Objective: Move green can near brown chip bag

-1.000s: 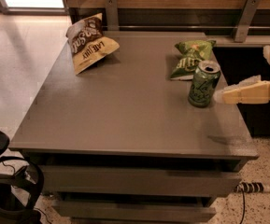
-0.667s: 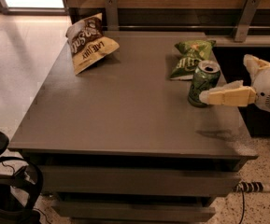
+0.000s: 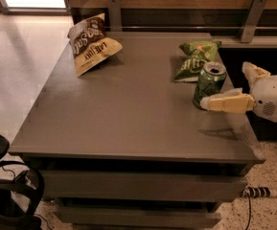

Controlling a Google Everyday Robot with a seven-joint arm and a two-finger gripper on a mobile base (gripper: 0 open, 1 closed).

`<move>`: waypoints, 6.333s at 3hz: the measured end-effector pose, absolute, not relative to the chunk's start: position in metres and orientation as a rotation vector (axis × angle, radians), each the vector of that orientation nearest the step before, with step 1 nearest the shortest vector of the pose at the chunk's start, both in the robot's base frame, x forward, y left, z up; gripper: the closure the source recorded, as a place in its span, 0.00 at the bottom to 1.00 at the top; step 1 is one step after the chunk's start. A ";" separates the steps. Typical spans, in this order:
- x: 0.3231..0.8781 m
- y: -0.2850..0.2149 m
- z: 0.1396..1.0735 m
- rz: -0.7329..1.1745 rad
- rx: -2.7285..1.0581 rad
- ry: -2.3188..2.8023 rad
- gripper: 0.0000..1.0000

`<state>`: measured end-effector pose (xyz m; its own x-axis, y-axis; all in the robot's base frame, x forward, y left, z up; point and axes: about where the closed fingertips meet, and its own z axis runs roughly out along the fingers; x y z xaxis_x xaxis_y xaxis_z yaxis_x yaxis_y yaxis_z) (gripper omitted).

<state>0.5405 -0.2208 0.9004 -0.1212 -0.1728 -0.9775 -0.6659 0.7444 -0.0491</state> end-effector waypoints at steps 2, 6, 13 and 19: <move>0.563 -0.210 0.871 0.564 -0.651 1.574 0.00; 0.575 -0.185 0.868 0.612 -0.673 1.526 0.70; 0.742 -0.088 1.001 0.613 -0.721 1.554 1.00; 0.887 0.017 0.912 0.604 -0.603 1.549 1.00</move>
Offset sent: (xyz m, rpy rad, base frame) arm 0.0297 0.0104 -0.0426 0.1457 -0.0867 0.0540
